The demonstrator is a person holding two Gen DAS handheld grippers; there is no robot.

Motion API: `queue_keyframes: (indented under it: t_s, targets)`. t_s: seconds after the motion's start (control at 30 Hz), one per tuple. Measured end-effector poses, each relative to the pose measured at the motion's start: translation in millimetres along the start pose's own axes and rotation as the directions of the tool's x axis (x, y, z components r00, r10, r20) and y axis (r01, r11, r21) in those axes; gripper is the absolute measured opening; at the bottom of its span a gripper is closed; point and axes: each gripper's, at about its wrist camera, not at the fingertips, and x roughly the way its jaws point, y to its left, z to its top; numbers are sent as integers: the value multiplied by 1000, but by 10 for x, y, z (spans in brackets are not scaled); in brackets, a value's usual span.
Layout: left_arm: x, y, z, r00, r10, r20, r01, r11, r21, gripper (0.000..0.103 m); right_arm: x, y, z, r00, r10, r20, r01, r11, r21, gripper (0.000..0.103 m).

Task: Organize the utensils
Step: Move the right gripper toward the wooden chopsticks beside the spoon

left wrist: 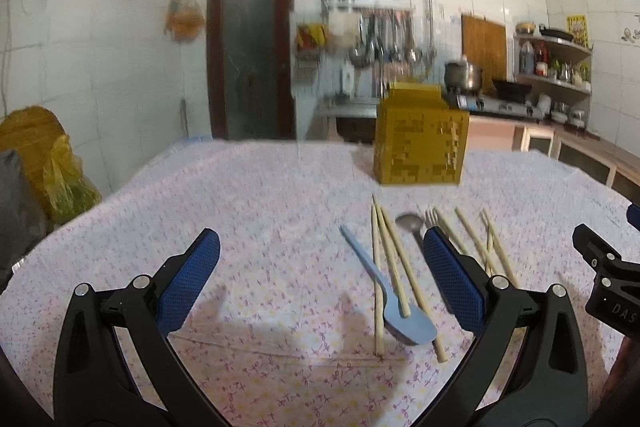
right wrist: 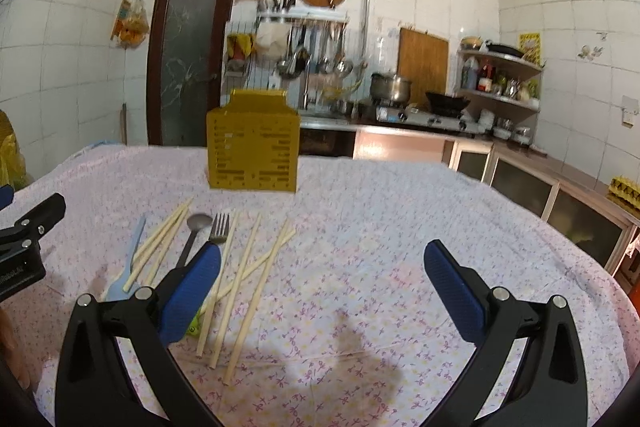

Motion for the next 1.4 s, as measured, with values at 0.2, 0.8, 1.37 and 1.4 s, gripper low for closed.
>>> queue_keyframes:
  t_s: [0.2, 0.8, 1.37, 1.4]
  targets:
    - [369, 67, 193, 992, -13, -127, 15, 1000, 15, 98, 257, 70, 130, 995, 36, -90, -38, 999, -23, 99]
    - [1751, -90, 389, 918, -88, -387, 110, 993, 33, 98, 1579, 80, 299, 923, -11, -385, 11, 1000, -2, 99]
    - [2224, -184, 232, 861, -75, -503, 120, 991, 57, 98, 1812, 17, 215, 889, -38, -456, 54, 998, 23, 99]
    - [2219, -181, 224, 860, -77, -505, 122, 991, 56, 98, 1797, 10, 215, 890, -42, -454, 58, 998, 22, 99]
